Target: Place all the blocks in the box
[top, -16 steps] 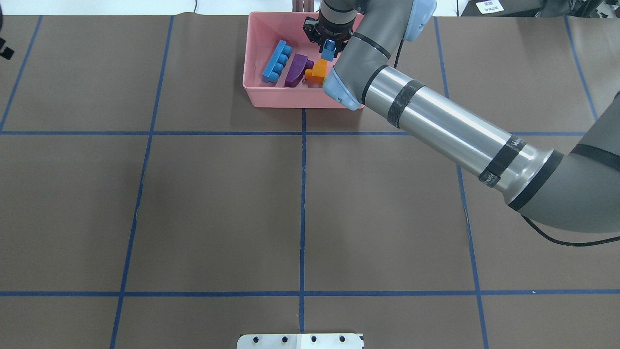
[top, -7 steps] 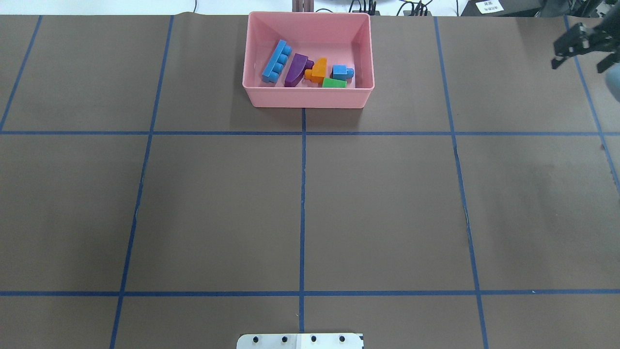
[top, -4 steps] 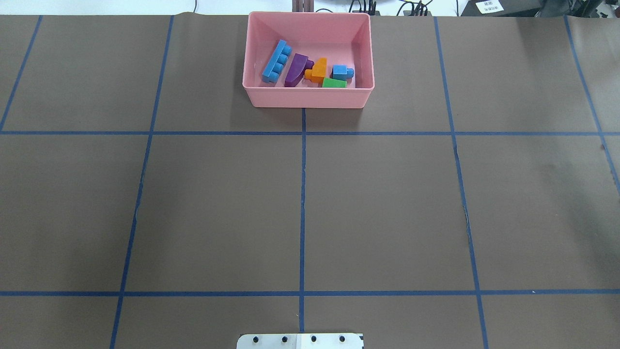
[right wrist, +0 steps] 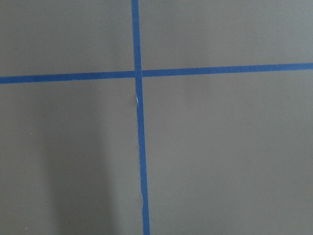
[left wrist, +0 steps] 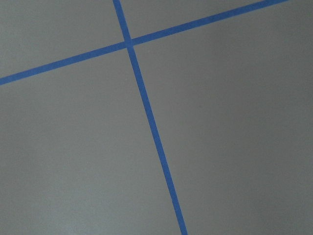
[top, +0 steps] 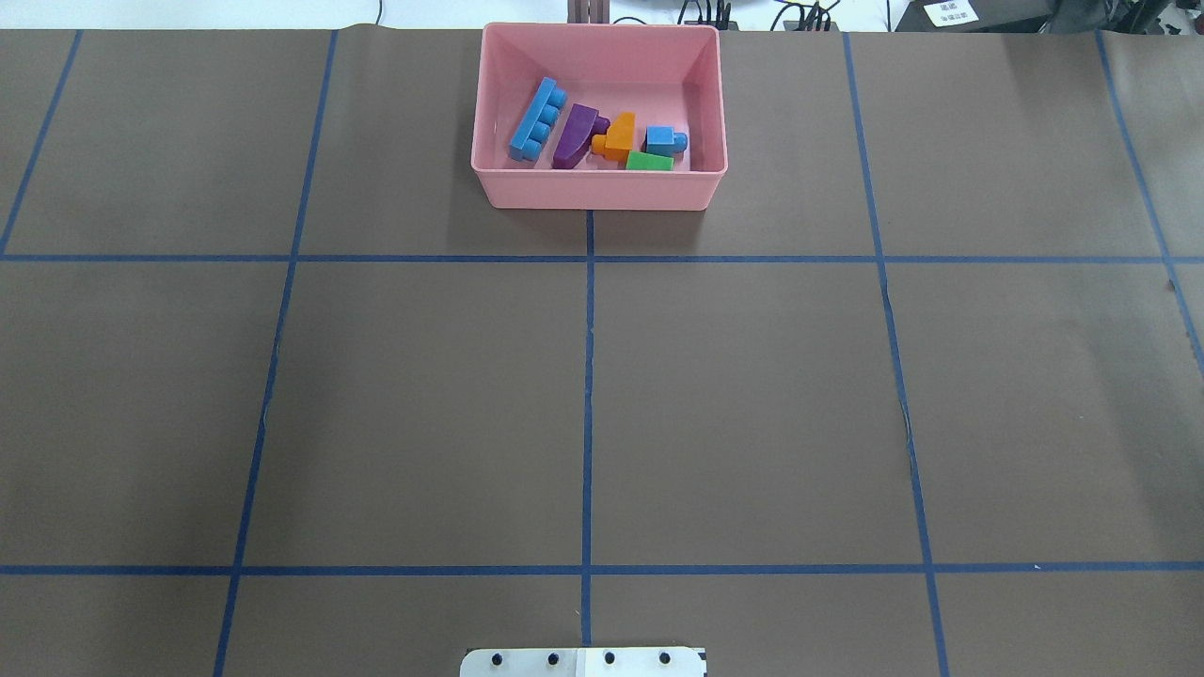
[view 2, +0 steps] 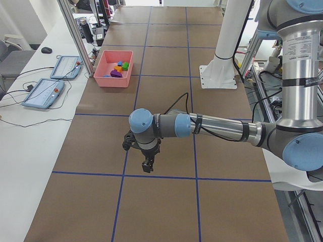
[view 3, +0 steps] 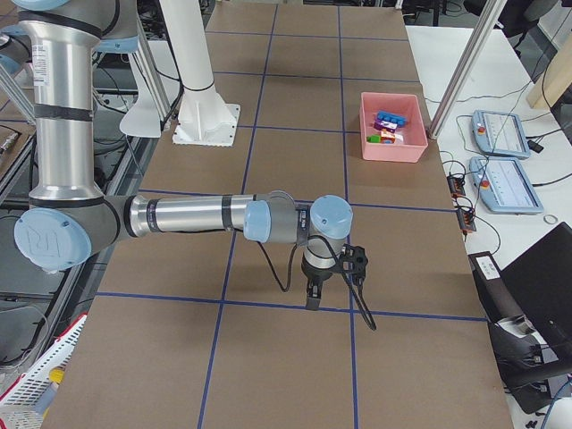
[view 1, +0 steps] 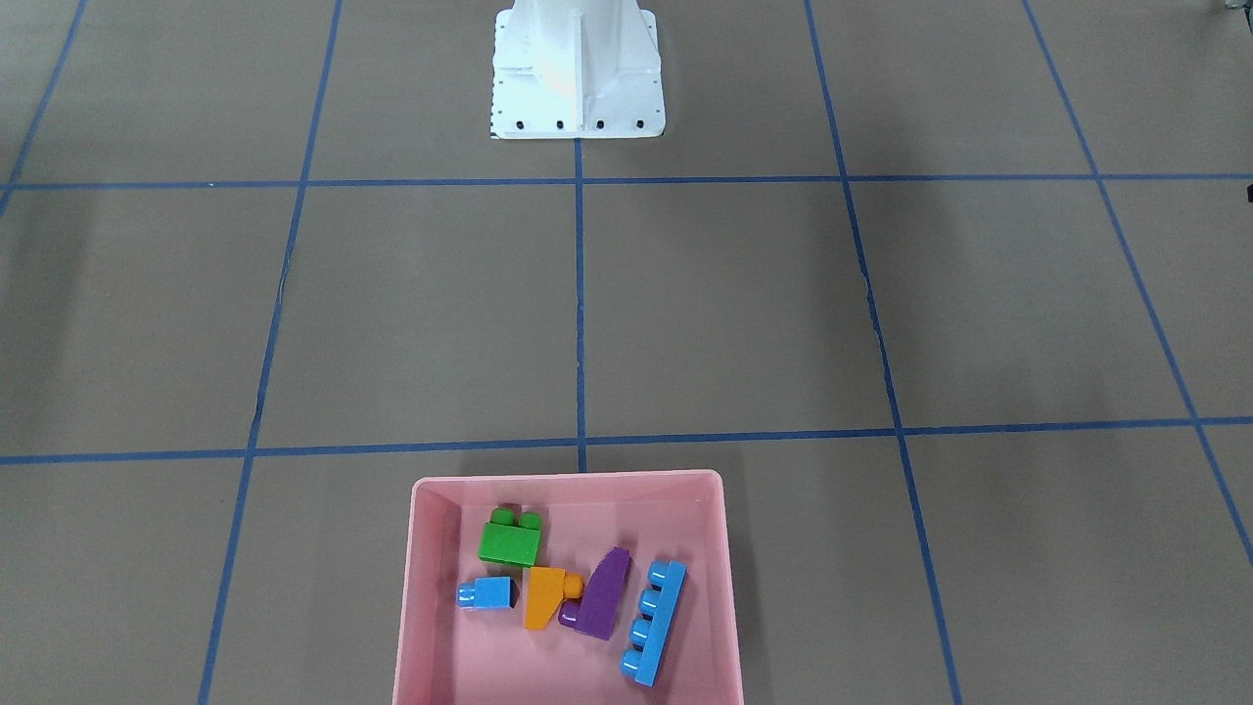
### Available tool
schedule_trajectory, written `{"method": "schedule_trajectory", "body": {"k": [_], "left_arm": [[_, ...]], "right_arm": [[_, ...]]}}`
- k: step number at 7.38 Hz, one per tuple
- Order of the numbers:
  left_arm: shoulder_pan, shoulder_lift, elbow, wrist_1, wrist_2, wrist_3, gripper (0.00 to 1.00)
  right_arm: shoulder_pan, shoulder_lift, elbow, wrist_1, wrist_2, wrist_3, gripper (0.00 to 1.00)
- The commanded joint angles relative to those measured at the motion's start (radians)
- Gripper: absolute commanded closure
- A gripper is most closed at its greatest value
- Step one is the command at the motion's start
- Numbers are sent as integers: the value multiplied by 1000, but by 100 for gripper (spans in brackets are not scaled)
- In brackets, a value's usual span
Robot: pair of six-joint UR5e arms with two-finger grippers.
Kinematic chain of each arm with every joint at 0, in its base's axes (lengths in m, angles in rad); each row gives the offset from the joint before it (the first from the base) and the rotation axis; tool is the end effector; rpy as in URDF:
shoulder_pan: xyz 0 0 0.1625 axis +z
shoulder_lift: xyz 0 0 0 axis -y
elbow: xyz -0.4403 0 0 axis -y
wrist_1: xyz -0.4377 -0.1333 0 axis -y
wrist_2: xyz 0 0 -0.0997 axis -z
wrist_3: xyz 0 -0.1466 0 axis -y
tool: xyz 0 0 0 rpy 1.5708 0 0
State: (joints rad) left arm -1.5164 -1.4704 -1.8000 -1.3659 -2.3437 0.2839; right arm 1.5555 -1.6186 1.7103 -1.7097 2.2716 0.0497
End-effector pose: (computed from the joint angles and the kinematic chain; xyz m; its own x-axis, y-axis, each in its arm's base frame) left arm -0.0047 -0.4823 0.6566 0.6738 0.2654 -0.6896 -0.2531 0.9597 0.1220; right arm 0.0310 -0.5097 0.6788 0.7645 0.0683 0.6410 -0.0227 0.9966 -0.0791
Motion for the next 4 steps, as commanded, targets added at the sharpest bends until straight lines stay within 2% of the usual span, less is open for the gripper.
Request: {"method": "schedule_trajectory", "body": {"k": [1,4], "left_arm": [[-7,4,-1,1,-2,0,0],[-13,2,-13,-1,40,3,0]], "right_arm": [[-9,2,-1,5,6,-4,0],[-28,-1,2,7,11,-2,0]]}}
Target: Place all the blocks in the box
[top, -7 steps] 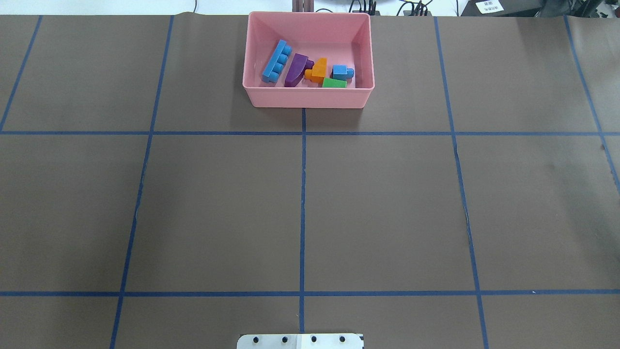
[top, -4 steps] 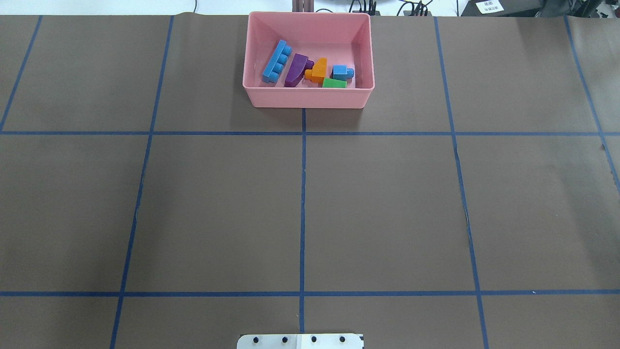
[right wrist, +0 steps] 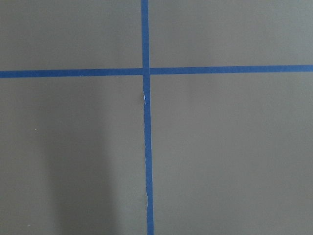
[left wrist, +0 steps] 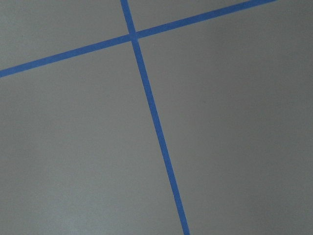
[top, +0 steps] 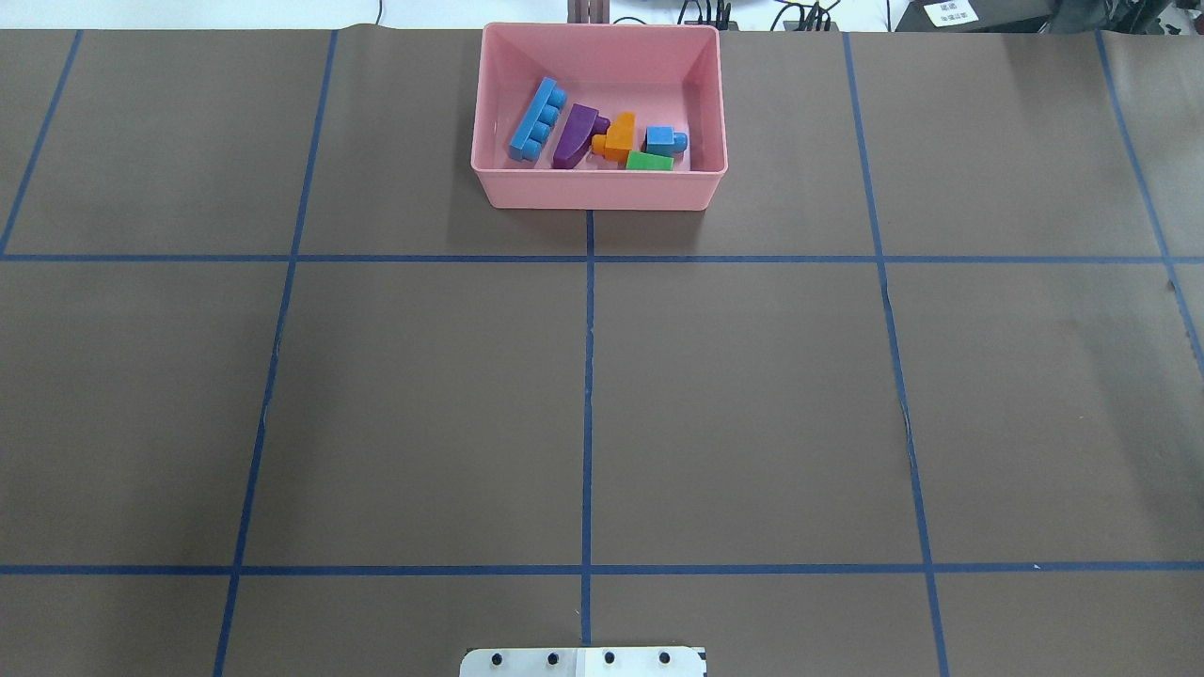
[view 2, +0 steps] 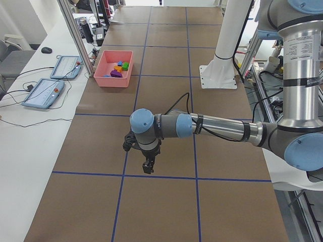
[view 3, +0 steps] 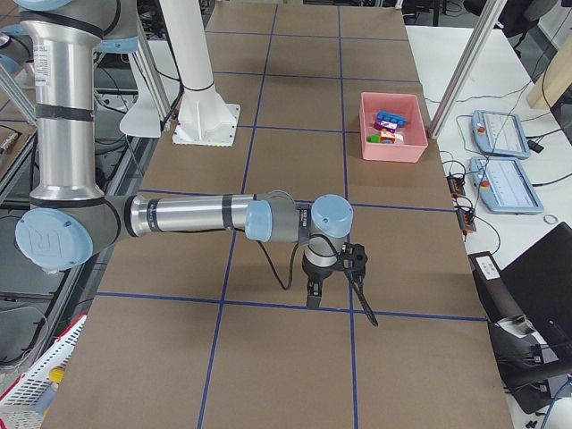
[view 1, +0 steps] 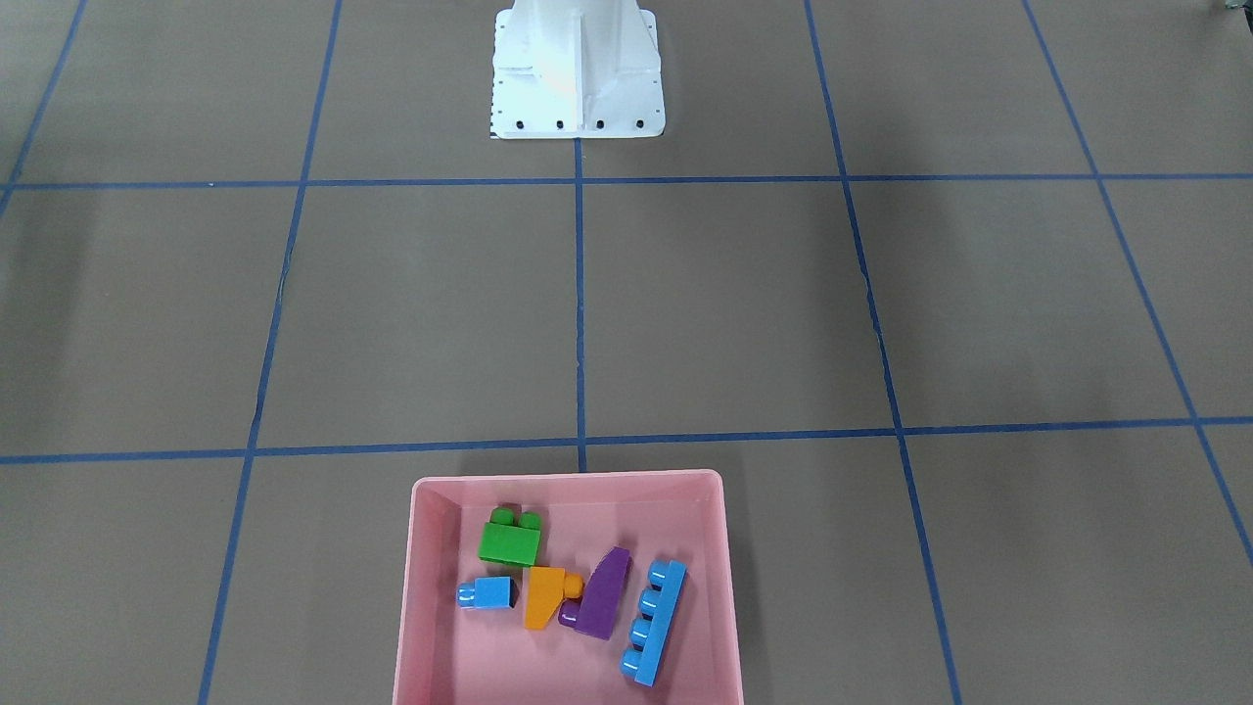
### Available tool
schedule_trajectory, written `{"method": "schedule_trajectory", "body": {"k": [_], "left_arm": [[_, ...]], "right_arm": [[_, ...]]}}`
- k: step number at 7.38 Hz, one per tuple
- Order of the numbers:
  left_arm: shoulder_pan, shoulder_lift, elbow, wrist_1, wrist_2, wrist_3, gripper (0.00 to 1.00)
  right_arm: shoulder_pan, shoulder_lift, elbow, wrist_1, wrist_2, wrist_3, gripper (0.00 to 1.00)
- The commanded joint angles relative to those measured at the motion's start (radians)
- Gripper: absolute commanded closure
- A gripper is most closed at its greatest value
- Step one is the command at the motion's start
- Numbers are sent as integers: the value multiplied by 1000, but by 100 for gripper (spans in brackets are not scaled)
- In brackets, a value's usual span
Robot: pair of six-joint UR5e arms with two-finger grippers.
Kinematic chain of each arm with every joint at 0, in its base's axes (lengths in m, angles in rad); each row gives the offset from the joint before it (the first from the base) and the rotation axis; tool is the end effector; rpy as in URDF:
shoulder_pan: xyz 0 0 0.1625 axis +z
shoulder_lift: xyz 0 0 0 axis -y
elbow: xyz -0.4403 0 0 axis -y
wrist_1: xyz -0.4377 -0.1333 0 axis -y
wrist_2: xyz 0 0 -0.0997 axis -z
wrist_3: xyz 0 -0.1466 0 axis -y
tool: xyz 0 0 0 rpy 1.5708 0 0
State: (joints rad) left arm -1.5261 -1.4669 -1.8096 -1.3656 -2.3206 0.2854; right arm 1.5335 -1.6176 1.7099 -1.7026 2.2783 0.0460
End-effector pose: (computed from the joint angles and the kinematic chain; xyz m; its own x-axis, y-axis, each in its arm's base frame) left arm -0.0119 -0.4810 0.6556 0.6910 0.2661 -0.6721 -0.2492 0.9605 0.1240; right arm 0.0190 -0.5115 0.6772 0.7613 0.0432 0.6469 0.0023 0.9976 -0.0693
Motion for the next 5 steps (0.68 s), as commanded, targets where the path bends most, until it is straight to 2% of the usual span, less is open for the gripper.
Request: {"method": "schedule_trajectory", "body": {"k": [1,5], "left_arm": [[-15,0,-19,-4,18,0,0],[-16,-3,-2,-6,21,-5,0]], "right_arm": [[-6,-21,43,-6,13,0,0],[-24,-30,60,-2,6,-3,0]]}}
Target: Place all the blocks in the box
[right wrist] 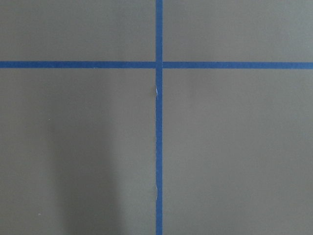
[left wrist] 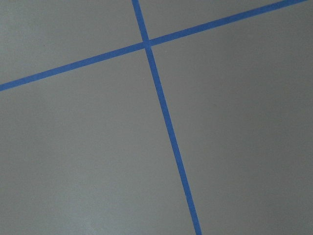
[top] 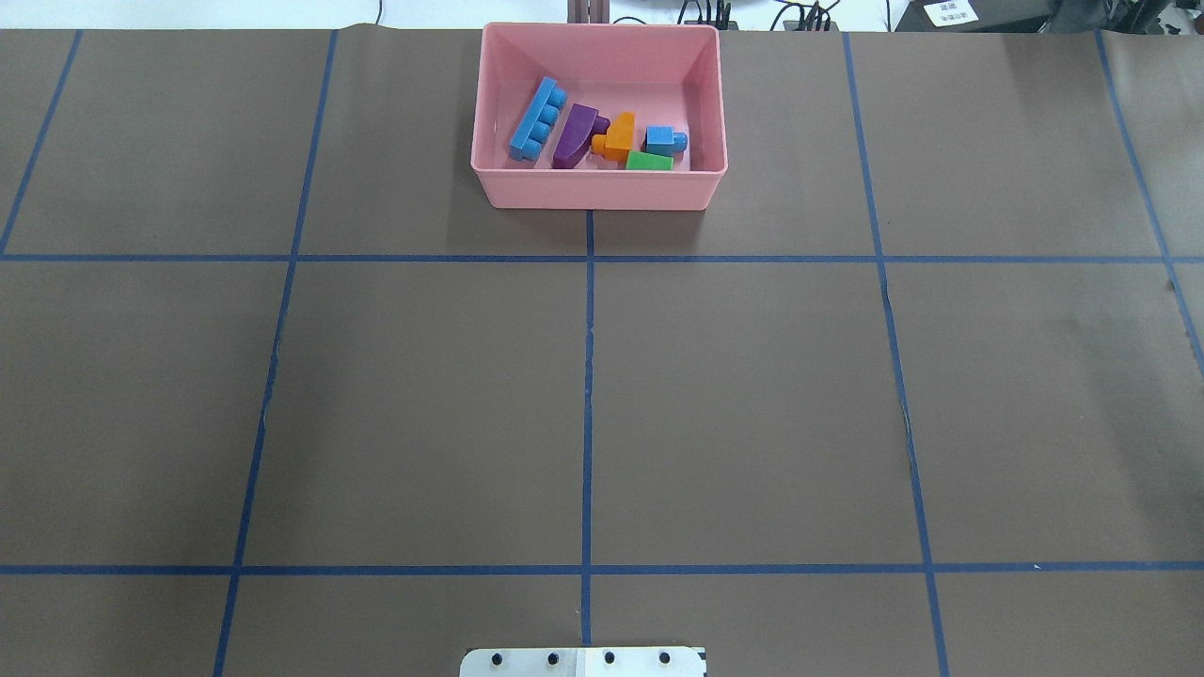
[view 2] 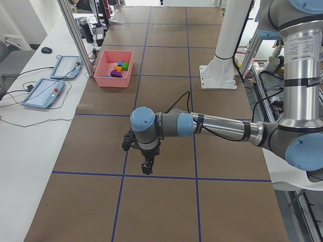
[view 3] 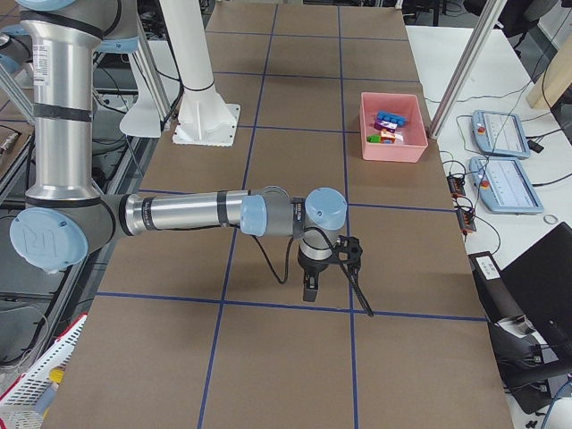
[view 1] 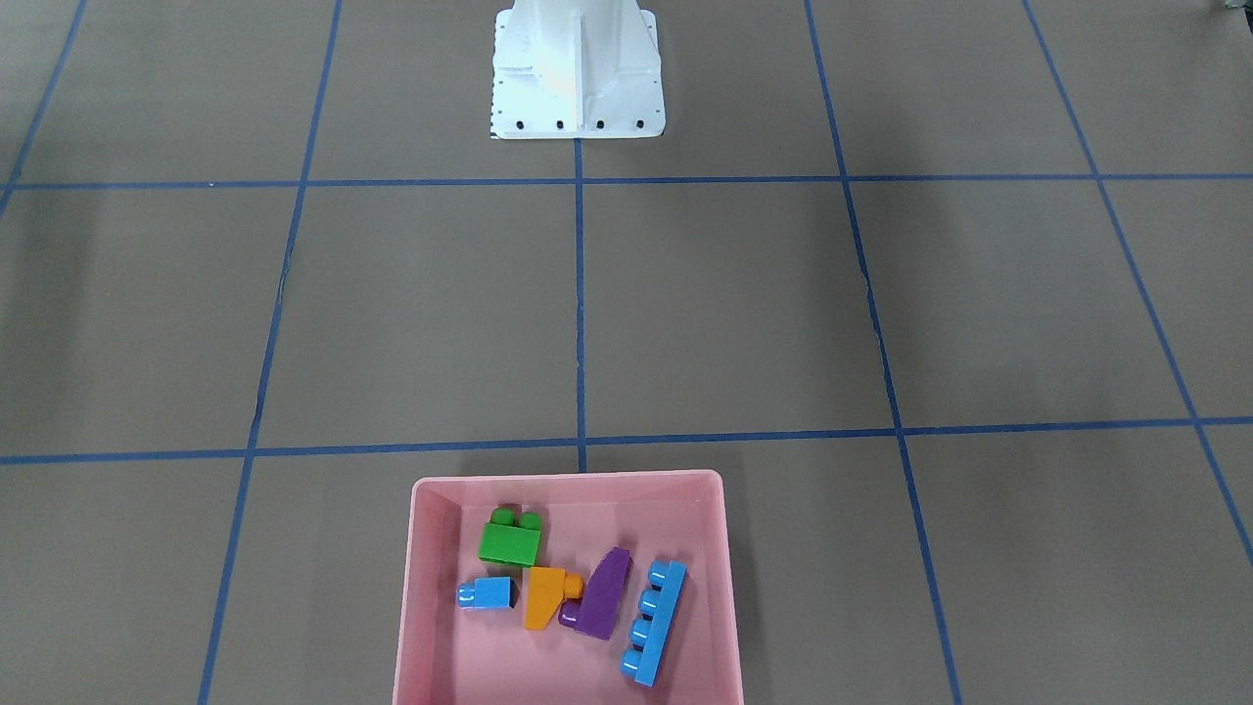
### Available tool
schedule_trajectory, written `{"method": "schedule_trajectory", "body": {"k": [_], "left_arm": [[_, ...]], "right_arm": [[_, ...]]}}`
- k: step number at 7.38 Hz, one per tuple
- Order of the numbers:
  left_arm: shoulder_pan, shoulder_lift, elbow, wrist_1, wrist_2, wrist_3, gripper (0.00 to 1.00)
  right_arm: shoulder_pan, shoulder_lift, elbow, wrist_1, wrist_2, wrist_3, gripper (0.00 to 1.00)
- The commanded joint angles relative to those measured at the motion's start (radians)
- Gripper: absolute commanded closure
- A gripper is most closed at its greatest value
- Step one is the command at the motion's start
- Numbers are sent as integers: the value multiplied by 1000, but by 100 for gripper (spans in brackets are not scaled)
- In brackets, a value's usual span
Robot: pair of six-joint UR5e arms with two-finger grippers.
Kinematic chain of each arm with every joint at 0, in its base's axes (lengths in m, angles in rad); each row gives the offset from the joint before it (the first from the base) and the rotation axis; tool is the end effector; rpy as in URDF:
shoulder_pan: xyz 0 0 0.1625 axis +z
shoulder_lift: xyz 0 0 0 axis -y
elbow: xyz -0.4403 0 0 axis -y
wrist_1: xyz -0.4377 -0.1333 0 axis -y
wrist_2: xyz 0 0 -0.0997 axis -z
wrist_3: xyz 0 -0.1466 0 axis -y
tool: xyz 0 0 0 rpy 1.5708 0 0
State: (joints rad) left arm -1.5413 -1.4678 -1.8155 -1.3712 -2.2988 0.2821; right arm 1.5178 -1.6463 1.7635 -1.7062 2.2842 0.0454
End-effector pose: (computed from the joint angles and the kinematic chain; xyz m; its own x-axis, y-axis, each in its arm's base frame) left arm -0.0215 -0.4821 0.6537 0.7096 0.2620 -0.6541 -0.2363 0.9630 0.1293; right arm 0.0109 -0.5004 0.6630 0.7573 0.0172 0.6528 0.0186 0.9987 -0.0479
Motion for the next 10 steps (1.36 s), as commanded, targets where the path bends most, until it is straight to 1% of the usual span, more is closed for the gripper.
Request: {"method": "schedule_trajectory", "body": {"k": [1,2,3,4,5,7,8,9,10], "left_arm": [[0,-2,4,0,-10,0,0],[0,-14,-8,3,-10,-1,0],[0,-14,-10,1,-8,0,0],[0,-22,-13,0,-4,0,0],[0,-22,-13,0,-2,0,0],[0,-25,-13,-12,-7,2,0],[0,-17,-1,-67,-10,3,0],[0,-11,5,-80,-10,3,0],[0,-11,2,-80,-11,5,0]], "right_arm": [[-27,3,4,2,-8,-43,0],[-37,8,1,0,-5,-115,0],[-36,2,1,-4,-9,-130,0],[-37,-21,17,3,-55,-130,0],[-41,-23,55,7,-54,-125,0],[-38,-32,74,8,-45,-124,0],[-38,-35,62,5,10,-124,0],[-28,-55,57,8,84,-119,0],[10,-56,57,8,93,-117,0]]}}
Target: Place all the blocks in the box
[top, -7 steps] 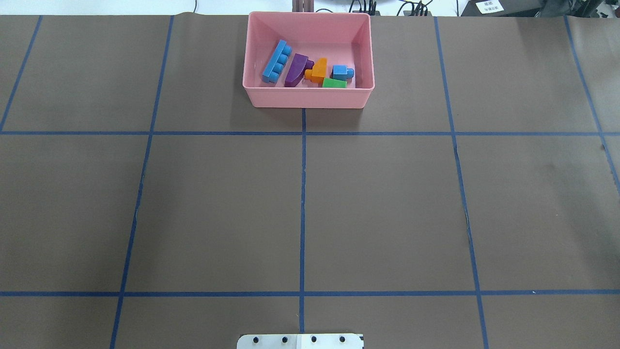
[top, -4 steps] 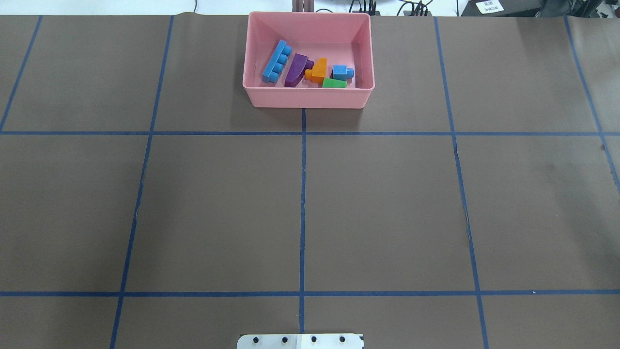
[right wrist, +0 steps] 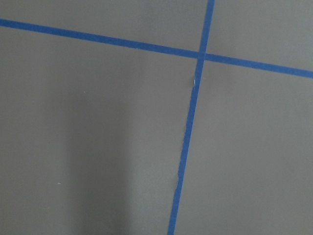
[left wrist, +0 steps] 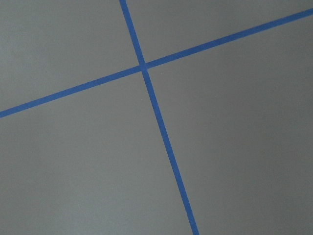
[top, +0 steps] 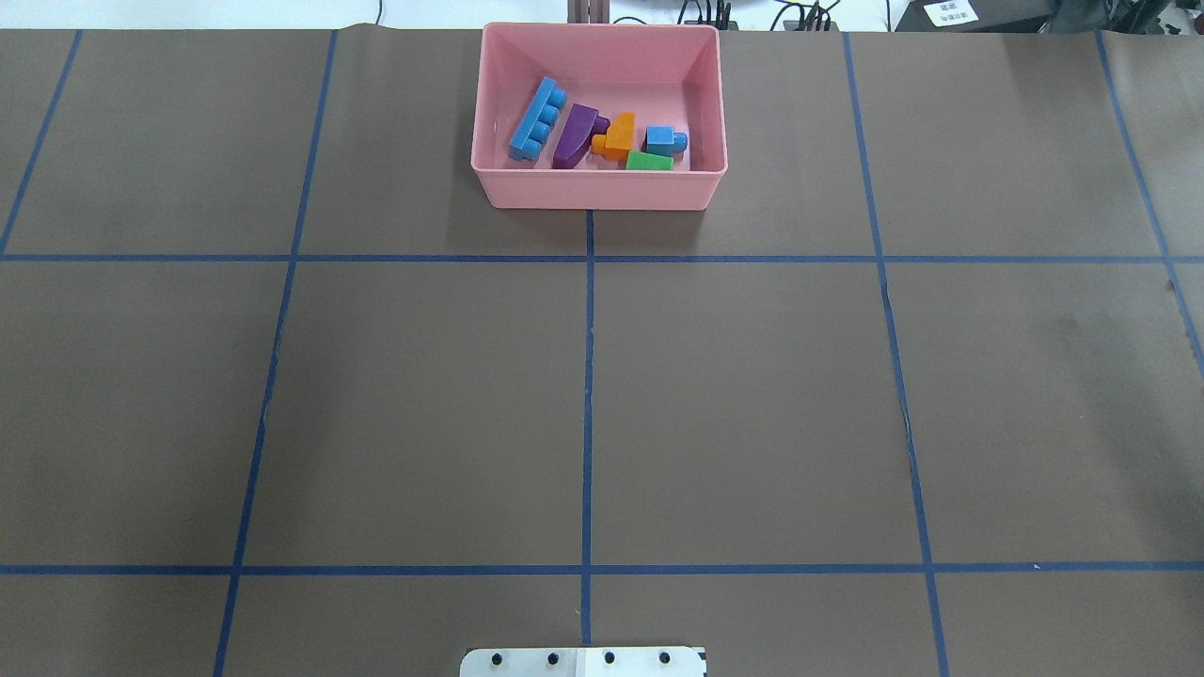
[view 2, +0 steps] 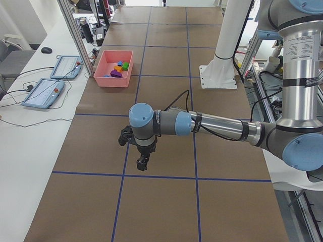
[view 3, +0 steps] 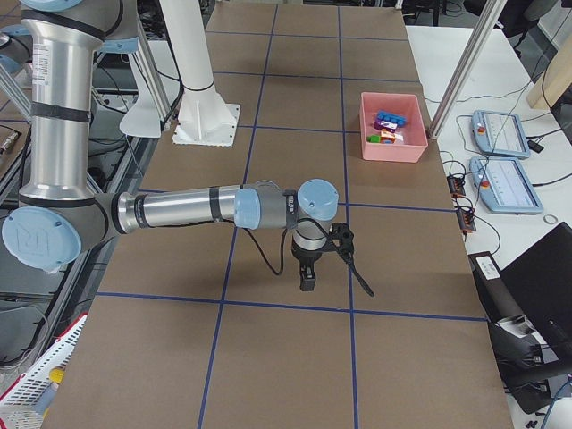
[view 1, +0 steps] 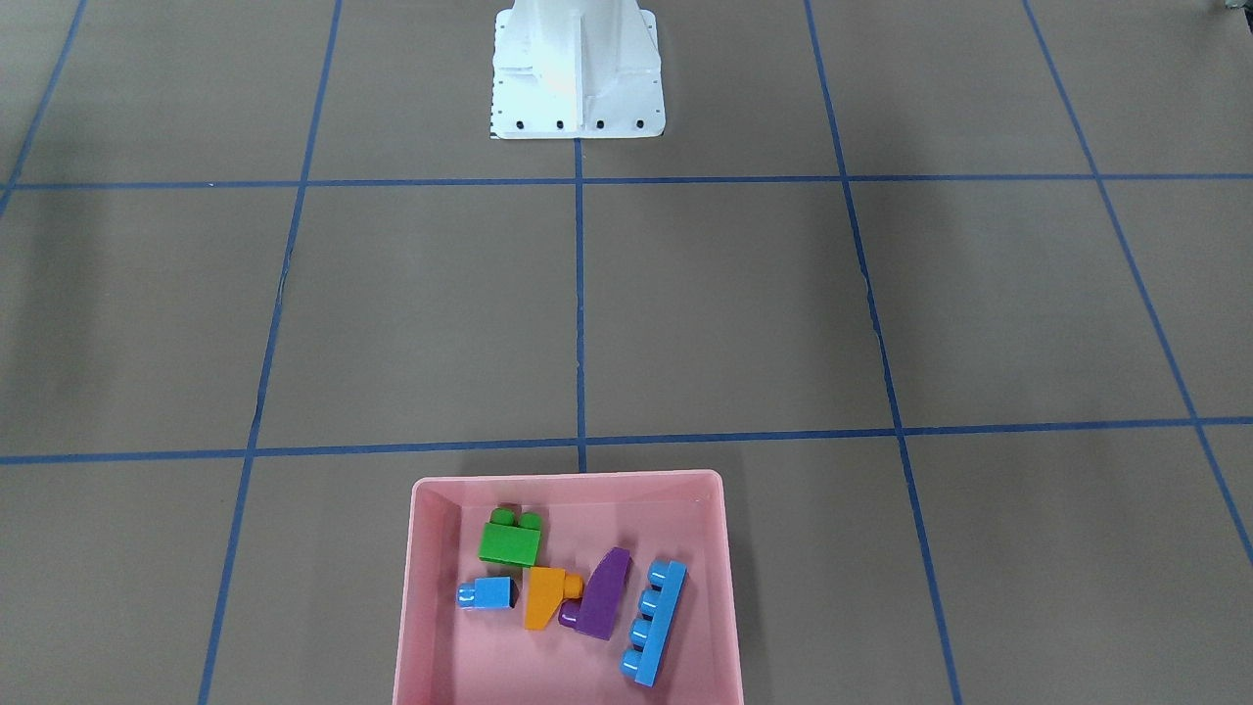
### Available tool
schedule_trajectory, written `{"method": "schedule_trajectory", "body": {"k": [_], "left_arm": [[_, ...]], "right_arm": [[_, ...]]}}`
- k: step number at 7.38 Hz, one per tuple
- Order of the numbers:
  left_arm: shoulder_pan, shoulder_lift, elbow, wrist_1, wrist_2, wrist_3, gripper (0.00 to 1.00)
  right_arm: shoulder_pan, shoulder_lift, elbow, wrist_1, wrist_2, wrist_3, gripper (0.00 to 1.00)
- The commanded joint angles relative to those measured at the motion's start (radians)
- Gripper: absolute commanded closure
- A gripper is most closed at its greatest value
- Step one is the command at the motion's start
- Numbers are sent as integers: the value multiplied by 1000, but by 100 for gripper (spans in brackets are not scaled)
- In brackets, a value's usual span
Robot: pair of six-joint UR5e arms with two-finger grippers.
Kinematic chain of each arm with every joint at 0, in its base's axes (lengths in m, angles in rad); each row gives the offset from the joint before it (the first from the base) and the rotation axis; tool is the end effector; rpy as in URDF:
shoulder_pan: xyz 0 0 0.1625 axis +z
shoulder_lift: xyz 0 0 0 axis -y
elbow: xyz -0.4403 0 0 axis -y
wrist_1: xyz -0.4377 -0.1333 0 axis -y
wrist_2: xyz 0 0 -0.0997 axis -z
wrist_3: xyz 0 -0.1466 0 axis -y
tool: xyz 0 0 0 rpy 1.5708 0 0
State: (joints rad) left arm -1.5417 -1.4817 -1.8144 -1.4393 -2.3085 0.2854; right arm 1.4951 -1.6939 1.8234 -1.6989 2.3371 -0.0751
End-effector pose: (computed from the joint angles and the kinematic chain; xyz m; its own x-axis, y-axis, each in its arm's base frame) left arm -0.0203 -0.4963 0.6399 0.7012 0.3168 -0.6387 -0.2360 0.9485 0.2114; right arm -0.0047 -0.4808 0.6484 0.7106 -0.1301 0.6914 0.1293 0.9902 0.0534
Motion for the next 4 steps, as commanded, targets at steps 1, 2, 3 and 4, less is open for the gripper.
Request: {"method": "schedule_trajectory", "body": {"k": [1,2,3,4], "left_arm": [[0,-6,1,-13,0,-2,0],[0,-5,4,-13,-2,-2,0],[0,-3,7,-15,-2,-2,0],[0,-2,20,-19,-2,-3,0]], "right_arm": [[54,-10,8,1,25,0,0],[66,-10,10,2,25,-3,0],[67,-10,8,2,19,-5,0],[67,-9,8,2,19,-8,0]]}}
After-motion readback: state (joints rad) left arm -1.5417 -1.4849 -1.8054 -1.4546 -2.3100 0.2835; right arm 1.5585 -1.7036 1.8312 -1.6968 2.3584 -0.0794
